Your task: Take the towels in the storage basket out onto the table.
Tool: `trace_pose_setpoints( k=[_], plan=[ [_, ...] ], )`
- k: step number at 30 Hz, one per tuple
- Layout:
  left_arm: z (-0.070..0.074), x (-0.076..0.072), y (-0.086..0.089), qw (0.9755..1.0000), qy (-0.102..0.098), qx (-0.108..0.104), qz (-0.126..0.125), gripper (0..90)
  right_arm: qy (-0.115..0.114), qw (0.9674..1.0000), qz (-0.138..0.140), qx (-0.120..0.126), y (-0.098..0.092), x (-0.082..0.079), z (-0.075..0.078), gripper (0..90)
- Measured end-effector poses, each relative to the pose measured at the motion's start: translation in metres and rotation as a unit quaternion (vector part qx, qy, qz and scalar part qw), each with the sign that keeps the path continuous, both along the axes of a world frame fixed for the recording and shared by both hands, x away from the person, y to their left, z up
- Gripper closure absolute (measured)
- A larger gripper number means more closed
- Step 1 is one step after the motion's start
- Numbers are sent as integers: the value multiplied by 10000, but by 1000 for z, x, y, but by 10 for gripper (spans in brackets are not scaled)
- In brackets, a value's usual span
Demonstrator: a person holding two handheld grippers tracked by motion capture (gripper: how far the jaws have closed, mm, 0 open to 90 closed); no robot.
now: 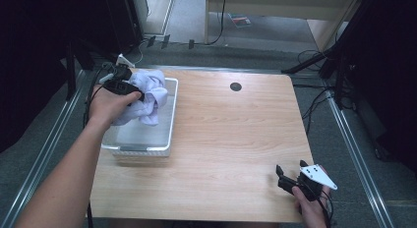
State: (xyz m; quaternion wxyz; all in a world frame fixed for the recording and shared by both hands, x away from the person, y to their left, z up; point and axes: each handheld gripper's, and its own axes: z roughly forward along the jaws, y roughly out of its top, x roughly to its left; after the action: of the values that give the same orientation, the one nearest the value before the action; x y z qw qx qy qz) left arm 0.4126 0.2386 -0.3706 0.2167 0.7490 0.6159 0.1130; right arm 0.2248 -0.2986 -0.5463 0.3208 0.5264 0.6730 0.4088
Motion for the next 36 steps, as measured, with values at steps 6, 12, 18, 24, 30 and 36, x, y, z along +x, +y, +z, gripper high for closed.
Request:
trace_pose_setpoints(
  k=[6, 12, 18, 24, 30, 36],
  plan=[
    [20, 3, -17, 9999, -96, 40, -133, 611, -5, 10000, 19, 14, 0, 0, 0, 130],
    [27, 5, -34, 9996, -145, 78, -216, 610, -10, 10000, 26, 15, 0, 0, 0, 130],
    [32, 7, -64, 9988, -205, 65, -431, 609, -6, 10000, 29, 23, 0, 0, 0, 130],
    [32, 11, -88, 9981, -273, 63, -554, 607, -2, 10000, 27, 25, 0, 0, 0, 130],
    [28, 14, -118, 9968, -272, -22, -746, 604, 9, 10000, 11, 45, -1, 0, 0, 130],
    [21, 17, -148, 9954, -220, -121, -921, 601, -1, 10000, 30, 48, -1, 1, 0, 130]
  ],
)
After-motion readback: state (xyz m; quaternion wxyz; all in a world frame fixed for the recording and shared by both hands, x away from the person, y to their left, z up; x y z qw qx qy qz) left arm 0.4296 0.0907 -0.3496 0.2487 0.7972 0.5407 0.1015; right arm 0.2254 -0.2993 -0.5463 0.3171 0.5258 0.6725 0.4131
